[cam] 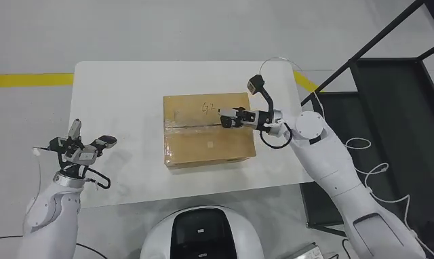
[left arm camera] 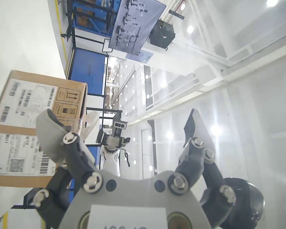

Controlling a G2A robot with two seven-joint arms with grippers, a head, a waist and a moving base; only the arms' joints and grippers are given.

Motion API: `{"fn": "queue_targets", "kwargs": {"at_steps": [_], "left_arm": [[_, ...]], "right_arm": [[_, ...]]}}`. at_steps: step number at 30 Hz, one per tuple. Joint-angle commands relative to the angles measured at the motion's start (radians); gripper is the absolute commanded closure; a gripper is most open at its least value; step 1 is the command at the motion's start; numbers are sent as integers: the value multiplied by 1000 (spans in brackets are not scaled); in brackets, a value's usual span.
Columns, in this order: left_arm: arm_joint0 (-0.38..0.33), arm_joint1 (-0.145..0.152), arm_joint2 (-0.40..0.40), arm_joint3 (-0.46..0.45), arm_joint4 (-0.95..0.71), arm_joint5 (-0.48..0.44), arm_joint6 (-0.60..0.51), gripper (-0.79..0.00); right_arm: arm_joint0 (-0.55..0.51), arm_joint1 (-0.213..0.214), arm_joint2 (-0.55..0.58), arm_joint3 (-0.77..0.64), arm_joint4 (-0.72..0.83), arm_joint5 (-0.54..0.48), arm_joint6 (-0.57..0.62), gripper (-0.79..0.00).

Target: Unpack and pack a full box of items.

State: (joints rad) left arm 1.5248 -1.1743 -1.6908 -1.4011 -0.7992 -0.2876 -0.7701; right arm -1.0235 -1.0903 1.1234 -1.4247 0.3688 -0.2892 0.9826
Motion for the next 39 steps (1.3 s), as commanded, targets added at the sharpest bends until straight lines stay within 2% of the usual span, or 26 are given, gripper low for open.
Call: {"fn": "queue_targets", "kwargs": {"at_steps": [1,9,16,23,33,39], "left_arm": [[-13,0,-4,50,-20,0,-5,-785],[-30,-3,-8,154,-63,-18,-37,-785],[-21,-9,10,168,-55,-48,-47,-785],[-19,-11,17,167,-34,-70,-30,-785],[-6,-13,6,168,-36,-89,-24,-785],[-14,-14,8,181,-34,-87,-19,-785]], "right_arm": [[10,-6,-28,-21,-24,21,-11,-785],[133,-58,-199,43,-115,70,-108,-785],[197,-90,-271,127,-176,111,-165,-785],[163,-73,-209,109,-196,122,-159,-785],[27,-18,-49,-31,-292,189,-142,-785],[-53,9,66,-70,-296,198,-150,-785]]}}
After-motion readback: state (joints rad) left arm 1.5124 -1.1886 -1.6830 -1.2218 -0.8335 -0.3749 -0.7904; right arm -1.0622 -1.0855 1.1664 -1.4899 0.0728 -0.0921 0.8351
